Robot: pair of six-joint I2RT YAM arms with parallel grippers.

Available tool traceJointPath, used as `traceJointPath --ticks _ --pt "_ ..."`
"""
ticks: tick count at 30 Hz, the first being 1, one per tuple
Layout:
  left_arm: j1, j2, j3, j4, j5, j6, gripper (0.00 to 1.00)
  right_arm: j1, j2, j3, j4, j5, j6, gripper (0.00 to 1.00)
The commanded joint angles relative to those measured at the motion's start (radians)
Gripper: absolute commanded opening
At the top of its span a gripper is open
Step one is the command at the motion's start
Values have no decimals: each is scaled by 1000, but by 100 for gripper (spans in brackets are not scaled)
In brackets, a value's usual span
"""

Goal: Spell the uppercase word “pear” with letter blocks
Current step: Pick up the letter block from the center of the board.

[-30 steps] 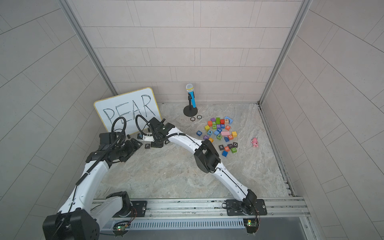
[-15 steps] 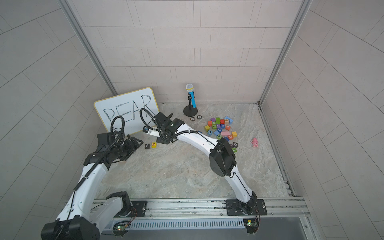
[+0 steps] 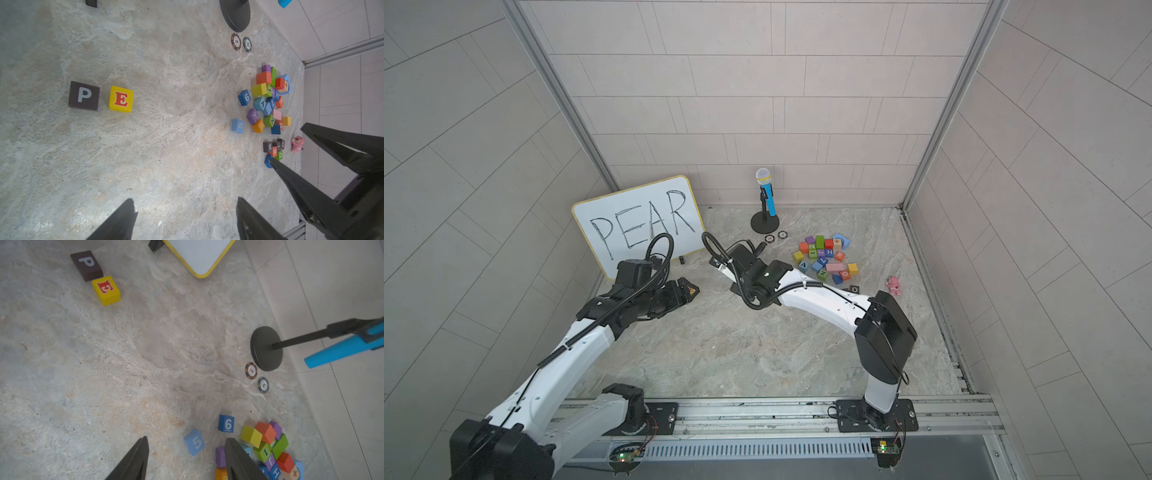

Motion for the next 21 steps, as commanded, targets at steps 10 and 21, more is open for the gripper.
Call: traceJointPath --ticks 10,21 --pt "-118 151 142 16 -17 68 79 -159 -60 -105 270 111 181 61" --pt "-214 372 303 24 -43 131 78 -385 -1 -114 297 59 370 60"
